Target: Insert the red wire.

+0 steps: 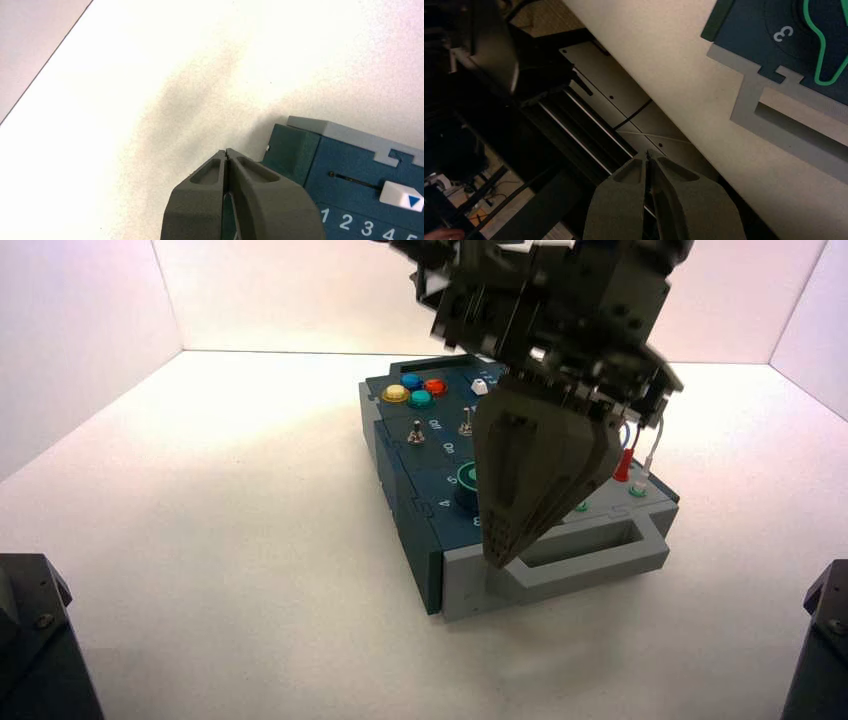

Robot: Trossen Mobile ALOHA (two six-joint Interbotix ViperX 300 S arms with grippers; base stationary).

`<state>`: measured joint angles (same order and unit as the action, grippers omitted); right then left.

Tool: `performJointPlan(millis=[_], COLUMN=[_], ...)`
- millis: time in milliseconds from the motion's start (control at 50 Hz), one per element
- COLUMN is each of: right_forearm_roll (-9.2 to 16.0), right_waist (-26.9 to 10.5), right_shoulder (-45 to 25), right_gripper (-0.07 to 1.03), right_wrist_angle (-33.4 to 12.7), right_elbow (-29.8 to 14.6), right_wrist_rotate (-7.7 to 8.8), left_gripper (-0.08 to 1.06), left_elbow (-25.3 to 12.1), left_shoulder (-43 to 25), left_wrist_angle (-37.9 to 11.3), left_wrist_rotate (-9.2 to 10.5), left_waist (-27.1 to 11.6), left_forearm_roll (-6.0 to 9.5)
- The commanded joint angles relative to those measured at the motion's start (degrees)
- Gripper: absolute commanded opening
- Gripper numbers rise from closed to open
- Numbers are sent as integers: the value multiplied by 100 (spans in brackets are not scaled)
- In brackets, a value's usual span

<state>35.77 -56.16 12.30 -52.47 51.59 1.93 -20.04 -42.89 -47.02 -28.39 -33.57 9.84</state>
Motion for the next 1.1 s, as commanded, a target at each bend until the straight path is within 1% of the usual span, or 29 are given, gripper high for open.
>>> performJointPlan(millis=[20, 140, 380, 640, 740, 980, 1020, 1060, 1100], right_forearm_roll=[35, 9, 9, 0, -18, -220, -290, -378, -431], right_waist=[-53, -53, -53, -53, -53, -44, -44, -44, -44], right_shoulder=[-35, -193, -703, -976, -1046, -1222, -1248, -1283, -1301], right_gripper=[-2, -2, -2, -2, -2, -2, -2, -2, -2], right_wrist_angle=[70, 97, 185, 422, 527, 686, 738, 782, 809], right_elbow=[-44, -70, -176, -193, -176, -158, -158, -158, -158], right_wrist_rotate=[44, 53, 167, 167, 149, 70, 26, -53, -88], left_gripper=[-3, -3, -3, -3, -3, -3, -3, -3, -3], left_elbow=[62, 44, -18, 0, 9, 79, 97, 105, 105], left_shoulder=[176, 167, 123, 79, 70, 35, 35, 35, 26], left_wrist_angle=[53, 70, 70, 70, 62, 62, 62, 62, 62], left_wrist_rotate=[-79, -88, -97, -176, -193, -229, -229, -229, -229], left_waist=[26, 26, 26, 26, 26, 53, 62, 70, 88], left_forearm_roll=[-26, -18, -26, -26, -26, -18, -26, -18, -26])
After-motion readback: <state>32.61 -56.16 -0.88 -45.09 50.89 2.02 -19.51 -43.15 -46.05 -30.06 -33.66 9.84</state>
